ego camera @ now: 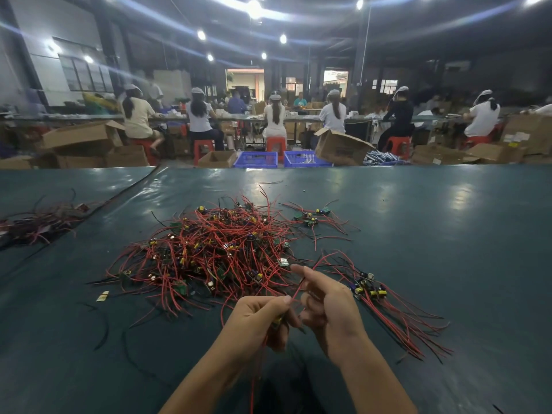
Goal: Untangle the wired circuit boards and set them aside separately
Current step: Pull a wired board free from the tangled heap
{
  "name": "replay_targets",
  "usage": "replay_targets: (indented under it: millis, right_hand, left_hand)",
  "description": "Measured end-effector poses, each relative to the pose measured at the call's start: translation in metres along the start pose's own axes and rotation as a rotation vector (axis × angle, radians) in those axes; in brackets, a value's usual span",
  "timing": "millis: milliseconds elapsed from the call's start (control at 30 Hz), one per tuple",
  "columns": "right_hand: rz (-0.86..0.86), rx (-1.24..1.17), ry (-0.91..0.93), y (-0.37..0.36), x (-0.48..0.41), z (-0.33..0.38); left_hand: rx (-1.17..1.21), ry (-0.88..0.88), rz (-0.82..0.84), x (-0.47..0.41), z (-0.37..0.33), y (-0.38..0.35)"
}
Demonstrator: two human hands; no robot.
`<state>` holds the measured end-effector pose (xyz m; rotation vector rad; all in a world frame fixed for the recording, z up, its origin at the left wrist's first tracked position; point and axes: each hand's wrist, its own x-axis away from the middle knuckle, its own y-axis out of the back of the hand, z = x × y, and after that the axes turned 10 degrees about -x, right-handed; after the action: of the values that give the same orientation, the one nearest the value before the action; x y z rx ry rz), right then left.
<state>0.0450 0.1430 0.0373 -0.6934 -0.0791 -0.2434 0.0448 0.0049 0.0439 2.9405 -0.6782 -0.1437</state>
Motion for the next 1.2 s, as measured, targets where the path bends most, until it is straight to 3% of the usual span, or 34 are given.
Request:
replay_targets:
  millis: [467,600,767,933,1200]
  right_hand:
    - [-0.191,-0.136,0.071,0.009,-0.013,0.012]
    - [-0.163,0.045,0.142,0.004,-0.004,0.01]
    - [0.088,0.547,0.48,-0.004,0.016,-0.002]
    - [0.232,0.889,0.595,-0.006,0.021,-0.016]
    - [0.146,0.983,0.861,-0.008,0.019,-0.013]
  left_hand:
    - [0.023,0.118,0.161,0.003,0.0,0.001]
    - [0.132,0.14,0.02,-0.001,0.0,0.006]
    - [0.306,0.119,-0.213,-0.01,0.002,0.013]
    - [0.3,0.069,-0.176,-0.006,0.001,0.008]
    - [0.257,0.046,-0.165,-0.009,0.008,0.005]
